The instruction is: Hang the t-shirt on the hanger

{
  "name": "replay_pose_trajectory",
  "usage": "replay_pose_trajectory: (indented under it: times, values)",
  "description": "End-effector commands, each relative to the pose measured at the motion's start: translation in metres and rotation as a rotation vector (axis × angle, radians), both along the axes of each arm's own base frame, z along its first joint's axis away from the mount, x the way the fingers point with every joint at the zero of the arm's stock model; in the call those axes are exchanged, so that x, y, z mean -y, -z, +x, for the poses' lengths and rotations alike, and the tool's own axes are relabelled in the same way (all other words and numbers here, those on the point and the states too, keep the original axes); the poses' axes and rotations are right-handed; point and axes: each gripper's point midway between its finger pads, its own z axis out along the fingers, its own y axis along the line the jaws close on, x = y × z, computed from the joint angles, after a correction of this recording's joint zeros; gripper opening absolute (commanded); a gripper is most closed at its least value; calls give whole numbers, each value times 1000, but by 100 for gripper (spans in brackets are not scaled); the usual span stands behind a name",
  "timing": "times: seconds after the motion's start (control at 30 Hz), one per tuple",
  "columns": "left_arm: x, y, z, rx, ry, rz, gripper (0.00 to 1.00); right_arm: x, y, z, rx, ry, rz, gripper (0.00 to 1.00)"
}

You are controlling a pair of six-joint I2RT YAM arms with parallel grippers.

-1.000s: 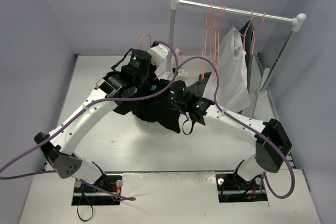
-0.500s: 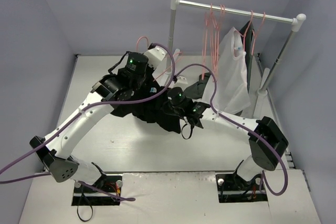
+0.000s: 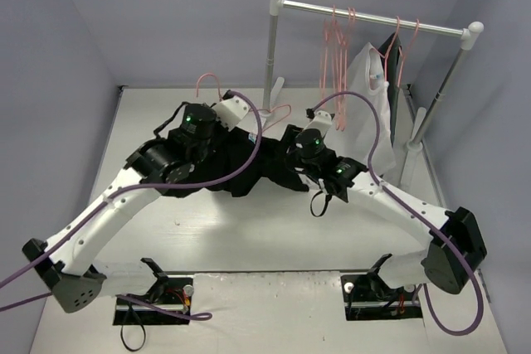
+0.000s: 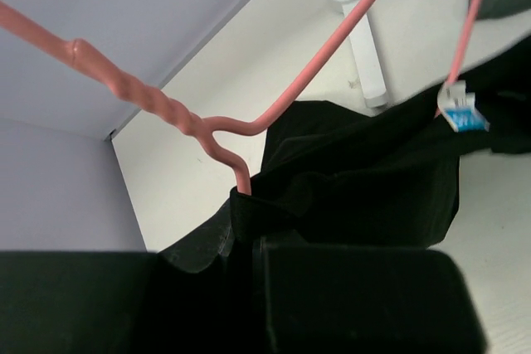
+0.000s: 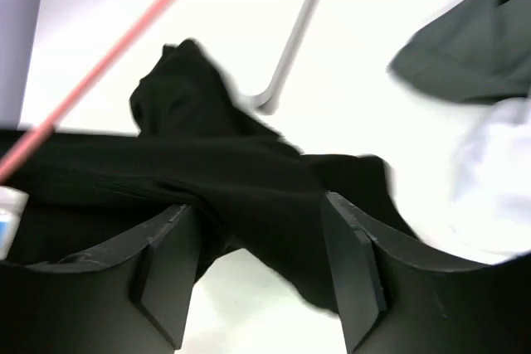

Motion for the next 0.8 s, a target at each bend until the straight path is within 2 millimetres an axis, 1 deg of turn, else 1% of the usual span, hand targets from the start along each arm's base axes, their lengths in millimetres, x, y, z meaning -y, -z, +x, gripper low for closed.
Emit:
replay_pose_trajectory:
  times: [0.0,0.07,0.13,0.2,0.3,0.33,0.37,0.4,0.53,0.57,0.67,0.77]
  values:
    - [-15,-58,-16,180,76,-81,0,26,-25,3,61,28,-38,49]
    - [-19,-59,-22,187,98,-87,0,30,-25,2,58,25,-60,45]
    - [-21,-61,-31,189,131,-107,0,33,-21,2,48,17,-73,39]
    - [-18,-58,-39,172,179,-115,0,35,-19,2,43,10,-82,34]
    - [-13,-54,-52,158,259,-114,0,38,-22,4,51,-4,-97,22]
    - [-14,-51,-57,157,276,-105,0,39,-25,6,59,-16,-106,15]
    - [-15,-44,-61,147,295,-86,0,42,-29,8,70,-30,-117,5]
    - [-16,-42,-64,146,312,-73,0,42,-33,9,77,-35,-118,1]
    - [-20,-32,-69,130,330,-30,0,47,-49,14,108,-63,-126,0]
    - [-21,-30,-68,125,331,-16,0,49,-55,16,123,-68,-134,0]
    - [-24,-23,-64,114,314,20,0,53,-58,15,121,-83,-159,0]
    - [-23,-19,-60,108,310,38,0,51,-68,14,137,-112,-170,0]
